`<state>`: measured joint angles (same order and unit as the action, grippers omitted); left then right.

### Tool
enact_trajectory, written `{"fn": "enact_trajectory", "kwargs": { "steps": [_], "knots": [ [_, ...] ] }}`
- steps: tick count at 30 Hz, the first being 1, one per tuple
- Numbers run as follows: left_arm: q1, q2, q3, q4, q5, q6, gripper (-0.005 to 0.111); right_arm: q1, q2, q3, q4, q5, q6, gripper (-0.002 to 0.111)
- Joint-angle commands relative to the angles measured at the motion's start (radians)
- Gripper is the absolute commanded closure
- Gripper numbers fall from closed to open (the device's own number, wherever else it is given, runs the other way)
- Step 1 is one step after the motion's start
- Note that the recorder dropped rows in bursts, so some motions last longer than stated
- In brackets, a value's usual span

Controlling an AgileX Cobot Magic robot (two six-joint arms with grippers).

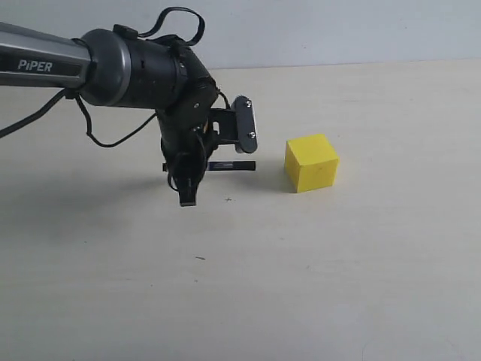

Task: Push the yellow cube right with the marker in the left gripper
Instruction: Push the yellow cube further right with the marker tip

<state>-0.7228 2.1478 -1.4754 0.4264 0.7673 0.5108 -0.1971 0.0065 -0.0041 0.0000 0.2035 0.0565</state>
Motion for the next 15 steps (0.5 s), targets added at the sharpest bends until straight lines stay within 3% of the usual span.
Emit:
{"fn": "enact_trajectory", "kwargs": {
  "steps": [1, 6, 8, 11, 15],
  "knots": [
    [0.027, -0.002, -0.005, 0.001, 0.044, -0.029, 0.107, -0.008, -0.006, 0.004, 0.000, -0.005, -0.002, 0.108],
    [-0.028, 0.036, -0.032, 0.000, -0.099, -0.029, 0.107, -0.008, -0.006, 0.004, 0.000, -0.005, -0.002, 0.108],
    [-0.072, 0.084, -0.112, -0.019, -0.110, -0.048, 0.107, -0.008, -0.006, 0.004, 0.000, -0.005, -0.002, 0.108],
    [-0.132, 0.149, -0.225, -0.030, -0.060, -0.048, 0.107, -0.008, -0.006, 0.004, 0.000, -0.005, -0.002, 0.108],
    [-0.112, 0.142, -0.226, -0.019, 0.030, -0.059, 0.107, -0.008, -0.006, 0.004, 0.000, -0.005, -0.002, 0.108]
  ]
}}
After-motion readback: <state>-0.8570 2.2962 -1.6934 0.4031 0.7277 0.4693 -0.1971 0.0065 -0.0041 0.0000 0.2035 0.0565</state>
